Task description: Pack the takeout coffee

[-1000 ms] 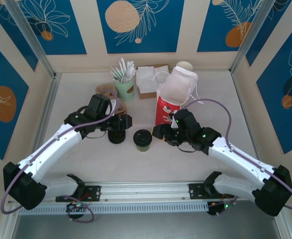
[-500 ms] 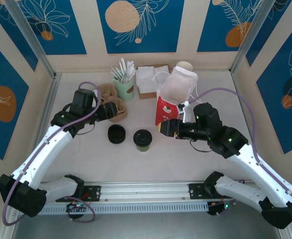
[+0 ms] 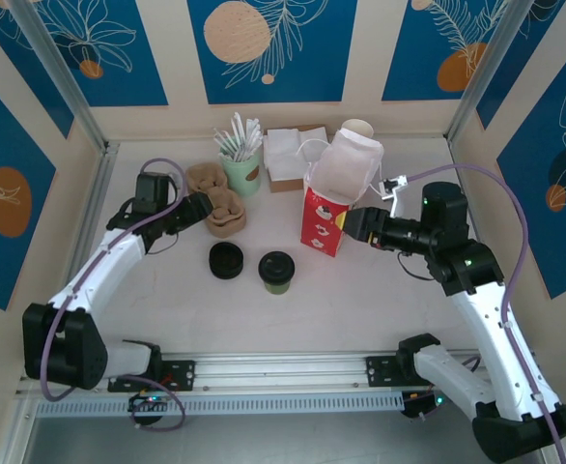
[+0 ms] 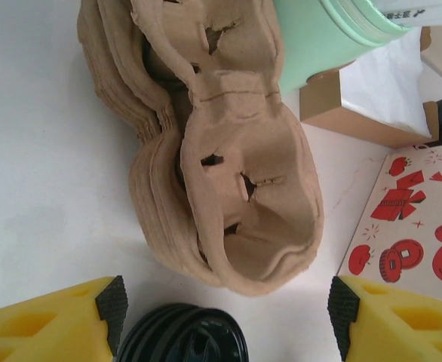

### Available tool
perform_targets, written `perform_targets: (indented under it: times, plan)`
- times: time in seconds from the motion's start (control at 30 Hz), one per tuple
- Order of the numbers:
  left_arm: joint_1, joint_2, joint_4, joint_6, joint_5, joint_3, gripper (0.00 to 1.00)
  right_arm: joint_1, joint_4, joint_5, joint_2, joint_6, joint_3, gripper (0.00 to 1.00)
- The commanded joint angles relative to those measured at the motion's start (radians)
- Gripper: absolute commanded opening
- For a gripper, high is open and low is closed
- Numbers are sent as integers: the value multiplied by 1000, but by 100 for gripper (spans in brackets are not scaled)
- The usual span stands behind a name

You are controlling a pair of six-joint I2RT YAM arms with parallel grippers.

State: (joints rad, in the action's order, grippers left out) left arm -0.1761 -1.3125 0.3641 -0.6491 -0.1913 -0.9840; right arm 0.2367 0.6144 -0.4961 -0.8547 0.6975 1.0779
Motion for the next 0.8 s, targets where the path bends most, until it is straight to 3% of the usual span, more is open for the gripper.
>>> perform_targets:
  times: [0.0, 0.6, 0.77]
  plan:
    - [21, -39, -84, -7, -54, 10, 70, -55, -24, -152, 0, -16, -10, 57]
    - [25, -187, -192, -52, -89, 27, 44, -119, -14, -208, -3, 5, -59, 55]
    - [24, -203, -217, -65, -101, 34, 28, -124, -12, -220, -6, 5, -59, 55]
